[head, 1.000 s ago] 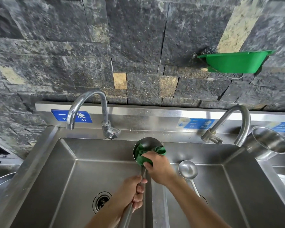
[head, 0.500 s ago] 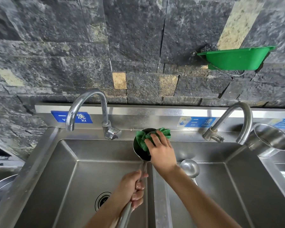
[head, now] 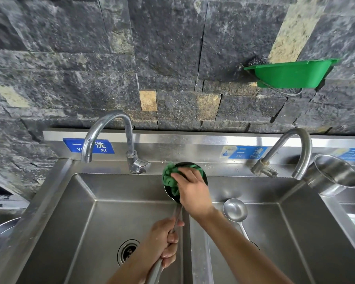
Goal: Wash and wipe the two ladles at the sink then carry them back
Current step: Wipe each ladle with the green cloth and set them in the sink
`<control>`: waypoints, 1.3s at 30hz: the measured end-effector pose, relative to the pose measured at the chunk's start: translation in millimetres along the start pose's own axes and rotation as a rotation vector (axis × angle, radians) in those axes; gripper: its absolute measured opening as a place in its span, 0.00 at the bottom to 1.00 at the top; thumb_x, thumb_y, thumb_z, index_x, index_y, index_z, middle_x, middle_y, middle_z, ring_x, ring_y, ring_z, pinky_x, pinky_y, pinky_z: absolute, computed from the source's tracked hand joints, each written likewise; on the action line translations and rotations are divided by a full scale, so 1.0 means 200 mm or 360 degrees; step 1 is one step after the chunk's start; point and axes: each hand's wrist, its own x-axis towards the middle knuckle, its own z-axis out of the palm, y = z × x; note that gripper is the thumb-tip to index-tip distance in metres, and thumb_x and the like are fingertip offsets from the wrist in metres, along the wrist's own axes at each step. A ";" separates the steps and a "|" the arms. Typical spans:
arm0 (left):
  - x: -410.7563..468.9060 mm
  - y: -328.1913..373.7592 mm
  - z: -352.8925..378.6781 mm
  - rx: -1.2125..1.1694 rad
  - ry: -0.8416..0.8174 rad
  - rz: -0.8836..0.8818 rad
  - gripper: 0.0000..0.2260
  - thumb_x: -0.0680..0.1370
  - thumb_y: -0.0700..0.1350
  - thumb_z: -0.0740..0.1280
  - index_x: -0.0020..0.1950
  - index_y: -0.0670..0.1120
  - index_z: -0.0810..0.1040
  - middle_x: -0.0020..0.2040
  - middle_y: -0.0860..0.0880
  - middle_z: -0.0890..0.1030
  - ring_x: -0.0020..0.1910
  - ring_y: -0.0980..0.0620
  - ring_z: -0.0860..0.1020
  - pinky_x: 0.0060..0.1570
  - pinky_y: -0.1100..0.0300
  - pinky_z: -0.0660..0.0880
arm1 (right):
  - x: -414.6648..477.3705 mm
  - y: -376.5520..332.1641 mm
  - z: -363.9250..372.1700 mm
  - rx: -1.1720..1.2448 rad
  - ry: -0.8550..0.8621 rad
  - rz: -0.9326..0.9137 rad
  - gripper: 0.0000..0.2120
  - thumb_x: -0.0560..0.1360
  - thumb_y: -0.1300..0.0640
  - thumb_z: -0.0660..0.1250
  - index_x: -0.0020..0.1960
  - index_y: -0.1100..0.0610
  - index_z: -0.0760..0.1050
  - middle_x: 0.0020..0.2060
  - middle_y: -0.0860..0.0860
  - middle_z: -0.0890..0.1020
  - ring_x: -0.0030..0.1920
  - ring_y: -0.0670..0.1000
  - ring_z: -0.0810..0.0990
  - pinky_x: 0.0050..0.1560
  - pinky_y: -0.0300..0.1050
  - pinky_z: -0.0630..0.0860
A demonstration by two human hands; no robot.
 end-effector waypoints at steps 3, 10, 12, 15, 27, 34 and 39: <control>-0.03 0.04 -0.02 -0.0024 -0.0057 0.0074 0.14 0.84 0.45 0.54 0.58 0.36 0.71 0.28 0.50 0.63 0.15 0.56 0.59 0.15 0.69 0.62 | 0.03 -0.02 -0.04 -0.0363 0.0100 -0.0037 0.30 0.56 0.66 0.79 0.58 0.55 0.84 0.57 0.56 0.83 0.58 0.62 0.78 0.47 0.56 0.84; -0.03 0.02 -0.03 0.0100 0.0061 0.0219 0.14 0.85 0.45 0.54 0.59 0.35 0.71 0.26 0.50 0.65 0.15 0.55 0.60 0.15 0.69 0.62 | -0.05 -0.09 -0.08 -0.0372 -0.0152 0.0453 0.23 0.66 0.63 0.75 0.60 0.52 0.83 0.55 0.55 0.83 0.54 0.64 0.80 0.47 0.52 0.80; -0.01 0.00 -0.03 0.0101 0.0112 0.0201 0.14 0.85 0.45 0.55 0.58 0.35 0.72 0.26 0.50 0.66 0.14 0.54 0.60 0.15 0.68 0.62 | -0.10 -0.05 -0.08 -0.0032 -0.0334 0.0548 0.19 0.75 0.61 0.67 0.64 0.50 0.81 0.56 0.54 0.83 0.56 0.61 0.80 0.54 0.49 0.76; 0.02 0.01 -0.07 0.0012 0.0084 0.0114 0.12 0.85 0.43 0.54 0.54 0.37 0.72 0.23 0.48 0.68 0.11 0.52 0.64 0.12 0.66 0.64 | -0.19 0.00 -0.14 0.1097 -0.0340 0.0883 0.10 0.77 0.65 0.68 0.50 0.53 0.85 0.43 0.53 0.86 0.44 0.53 0.82 0.49 0.48 0.77; 0.01 0.01 -0.14 0.0934 0.0508 0.0785 0.04 0.79 0.54 0.65 0.48 0.56 0.73 0.26 0.54 0.71 0.24 0.54 0.70 0.19 0.60 0.68 | -0.24 0.06 -0.46 0.3128 0.0427 0.1337 0.20 0.82 0.53 0.57 0.64 0.61 0.82 0.64 0.62 0.83 0.65 0.64 0.81 0.71 0.70 0.69; -0.05 -0.04 -0.07 0.1235 0.0444 0.0987 0.03 0.81 0.51 0.63 0.53 0.55 0.71 0.31 0.49 0.76 0.21 0.53 0.74 0.21 0.57 0.74 | -0.07 -0.01 -0.58 0.2089 0.0230 0.0811 0.09 0.85 0.55 0.60 0.60 0.52 0.79 0.52 0.49 0.86 0.55 0.49 0.84 0.59 0.43 0.80; -0.04 -0.09 -0.04 0.1315 0.0464 0.1087 0.04 0.80 0.51 0.64 0.52 0.55 0.71 0.33 0.58 0.77 0.27 0.59 0.73 0.33 0.61 0.72 | -0.11 -0.07 -0.35 0.0894 -0.0256 0.0313 0.07 0.84 0.42 0.57 0.61 0.34 0.69 0.70 0.42 0.75 0.77 0.50 0.67 0.79 0.67 0.51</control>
